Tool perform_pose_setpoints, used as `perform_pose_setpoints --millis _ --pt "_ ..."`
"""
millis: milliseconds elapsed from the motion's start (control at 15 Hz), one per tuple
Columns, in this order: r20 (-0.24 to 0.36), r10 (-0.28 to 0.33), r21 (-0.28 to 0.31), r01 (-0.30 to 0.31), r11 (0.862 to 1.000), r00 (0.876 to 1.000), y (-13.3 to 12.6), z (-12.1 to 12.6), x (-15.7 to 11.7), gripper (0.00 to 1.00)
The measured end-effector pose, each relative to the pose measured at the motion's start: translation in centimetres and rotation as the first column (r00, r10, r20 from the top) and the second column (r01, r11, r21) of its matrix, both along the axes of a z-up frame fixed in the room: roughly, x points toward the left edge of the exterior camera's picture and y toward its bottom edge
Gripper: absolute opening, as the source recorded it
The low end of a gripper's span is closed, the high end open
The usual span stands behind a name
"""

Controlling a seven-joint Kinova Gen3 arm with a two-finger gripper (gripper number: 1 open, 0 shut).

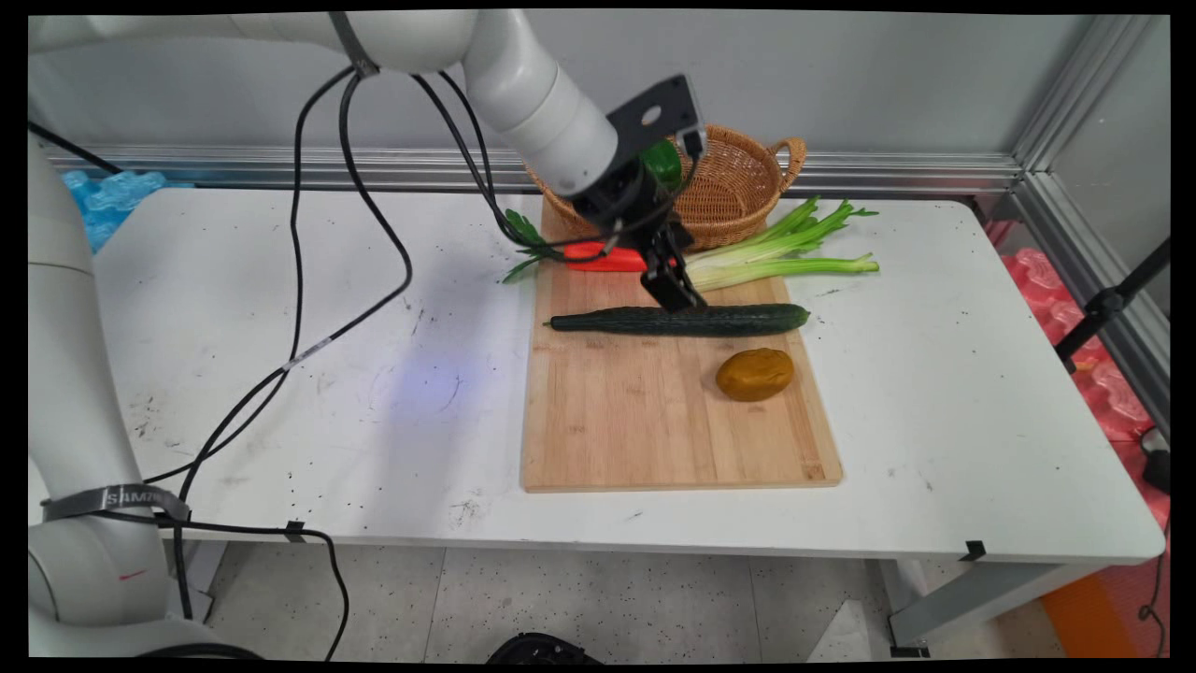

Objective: Pick up the potato from the cutting board

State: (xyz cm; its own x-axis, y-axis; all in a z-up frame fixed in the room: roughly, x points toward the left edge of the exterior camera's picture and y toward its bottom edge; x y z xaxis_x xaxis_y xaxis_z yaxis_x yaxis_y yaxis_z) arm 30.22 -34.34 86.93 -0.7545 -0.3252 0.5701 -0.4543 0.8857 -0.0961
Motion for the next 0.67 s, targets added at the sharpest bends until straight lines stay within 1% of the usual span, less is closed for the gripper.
perform_pose_setpoints --millis 200,333,667 --pt "0.006 -0.009 0.012 0.009 1.000 1.000 1.3 -0.6 -1.4 1.00" --pt "0.007 -0.008 0.024 0.008 1.000 1.000 2.2 -1.4 -2.9 1.00" --pt "0.002 0.006 0.031 -0.006 0.999 1.000 2.8 -3.4 -5.7 1.00"
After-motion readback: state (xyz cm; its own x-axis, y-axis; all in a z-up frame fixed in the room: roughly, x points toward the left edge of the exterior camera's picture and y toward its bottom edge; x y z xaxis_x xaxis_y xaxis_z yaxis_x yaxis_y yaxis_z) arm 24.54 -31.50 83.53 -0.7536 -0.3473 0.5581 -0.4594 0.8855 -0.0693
